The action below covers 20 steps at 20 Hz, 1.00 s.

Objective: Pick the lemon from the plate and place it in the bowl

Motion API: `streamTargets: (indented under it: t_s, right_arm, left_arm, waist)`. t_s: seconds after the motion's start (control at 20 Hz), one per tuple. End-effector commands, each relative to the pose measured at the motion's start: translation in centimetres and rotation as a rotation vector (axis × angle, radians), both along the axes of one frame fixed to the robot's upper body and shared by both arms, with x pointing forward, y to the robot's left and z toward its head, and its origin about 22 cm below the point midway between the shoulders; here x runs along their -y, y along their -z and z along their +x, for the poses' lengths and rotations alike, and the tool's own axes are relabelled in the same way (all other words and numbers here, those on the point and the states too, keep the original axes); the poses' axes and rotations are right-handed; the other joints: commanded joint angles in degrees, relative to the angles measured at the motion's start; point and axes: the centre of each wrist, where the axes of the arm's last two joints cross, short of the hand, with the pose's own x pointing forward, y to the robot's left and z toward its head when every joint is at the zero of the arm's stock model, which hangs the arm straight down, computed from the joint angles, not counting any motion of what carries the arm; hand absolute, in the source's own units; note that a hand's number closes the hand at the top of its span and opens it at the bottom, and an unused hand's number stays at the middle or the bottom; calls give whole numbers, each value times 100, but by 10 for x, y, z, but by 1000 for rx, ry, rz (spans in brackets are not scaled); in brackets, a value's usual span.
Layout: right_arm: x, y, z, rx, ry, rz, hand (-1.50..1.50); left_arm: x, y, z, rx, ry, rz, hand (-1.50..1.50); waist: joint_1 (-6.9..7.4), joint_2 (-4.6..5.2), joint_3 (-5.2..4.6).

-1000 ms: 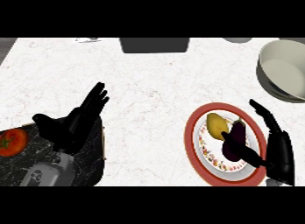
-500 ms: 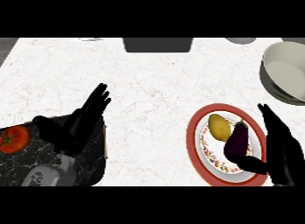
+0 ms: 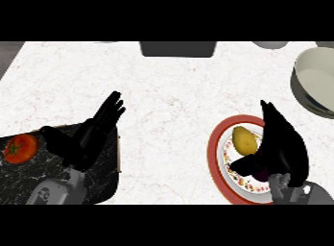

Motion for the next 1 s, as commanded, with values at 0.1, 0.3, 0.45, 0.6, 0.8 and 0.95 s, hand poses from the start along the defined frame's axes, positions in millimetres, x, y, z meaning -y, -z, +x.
streamTargets:
  t_s: [0.1, 0.3, 0.45, 0.6, 0.8, 0.95]
  right_arm:
    - [-6, -5, 27, -238, 170, -55, -150]
    - [-13, -2, 39, -283, 182, -54, -150]
    - [-21, 5, 43, -345, 212, -73, -150]
    - [-15, 19, 51, -383, 216, -50, -150]
    - [-20, 29, 33, -397, 188, -34, -150]
    - [-21, 33, 47, -386, 180, -69, -150]
  left_arm:
    - [-4, -5, 8, 2, -8, -10, 0]
    - [7, 11, -11, 10, -11, 5, 0]
    - [-19, 3, -5, -1, -12, 11, 0]
    - [-13, -6, -7, 0, -16, -7, 0]
    - [3, 7, -10, 5, -17, -2, 0]
    - [-18, 11, -5, -13, -18, -1, 0]
  waist:
    - [-62, 8, 14]
    - [-36, -3, 17]
    - [-13, -3, 11]
    - [-9, -3, 20]
    - [-103, -13, 21]
    - [-73, 3, 21]
